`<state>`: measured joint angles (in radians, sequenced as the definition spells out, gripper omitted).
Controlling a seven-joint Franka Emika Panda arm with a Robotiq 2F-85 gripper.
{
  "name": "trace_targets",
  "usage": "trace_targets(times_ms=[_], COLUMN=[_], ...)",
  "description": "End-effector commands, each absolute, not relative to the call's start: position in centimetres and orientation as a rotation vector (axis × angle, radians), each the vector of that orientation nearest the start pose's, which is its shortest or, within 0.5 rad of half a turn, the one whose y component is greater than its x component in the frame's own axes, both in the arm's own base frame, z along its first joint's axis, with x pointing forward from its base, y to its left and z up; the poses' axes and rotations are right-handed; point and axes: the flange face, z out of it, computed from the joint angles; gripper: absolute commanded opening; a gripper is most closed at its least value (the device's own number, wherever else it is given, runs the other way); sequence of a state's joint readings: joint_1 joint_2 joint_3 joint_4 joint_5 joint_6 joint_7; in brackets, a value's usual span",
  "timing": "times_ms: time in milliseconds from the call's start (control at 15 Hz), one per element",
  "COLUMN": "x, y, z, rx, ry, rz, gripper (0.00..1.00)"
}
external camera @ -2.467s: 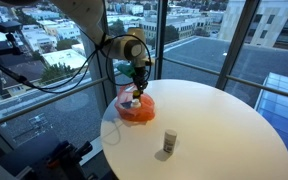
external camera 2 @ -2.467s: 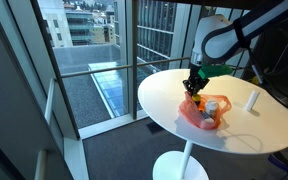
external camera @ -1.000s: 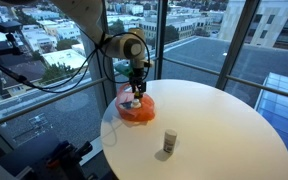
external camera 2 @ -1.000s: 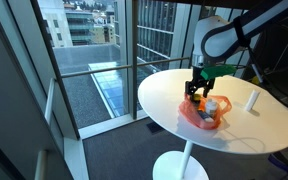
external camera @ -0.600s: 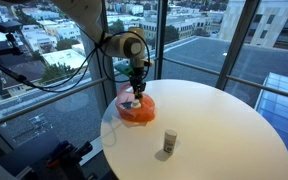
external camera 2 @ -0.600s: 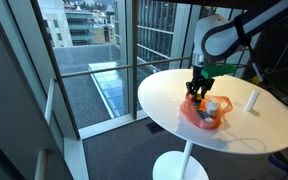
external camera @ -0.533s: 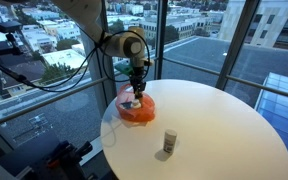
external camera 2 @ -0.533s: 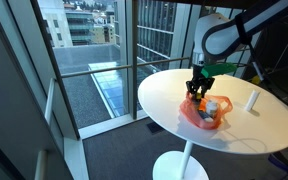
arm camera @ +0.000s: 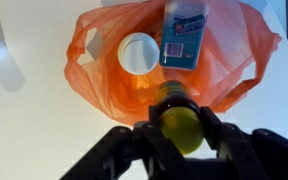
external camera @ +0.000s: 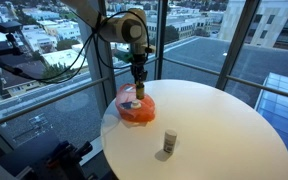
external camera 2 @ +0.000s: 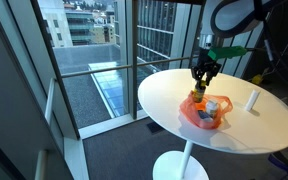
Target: Take the yellow bottle out of the plastic bag and put it on the table
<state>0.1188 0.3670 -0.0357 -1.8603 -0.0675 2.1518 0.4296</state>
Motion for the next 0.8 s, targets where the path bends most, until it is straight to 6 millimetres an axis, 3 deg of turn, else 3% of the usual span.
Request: trace_targets(times_ms=[0, 333, 733], x=[61.5, 61.9, 61.5], y=[2.7, -2.8, -11.0], z=[35.1, 38.0, 37.9], rx=[-3.163, -3.117, -3.053], ry=[0.579, 0.754, 1.002], rz=[0.067, -0.004, -0.014], gripper=[0.20, 0.20, 0.20])
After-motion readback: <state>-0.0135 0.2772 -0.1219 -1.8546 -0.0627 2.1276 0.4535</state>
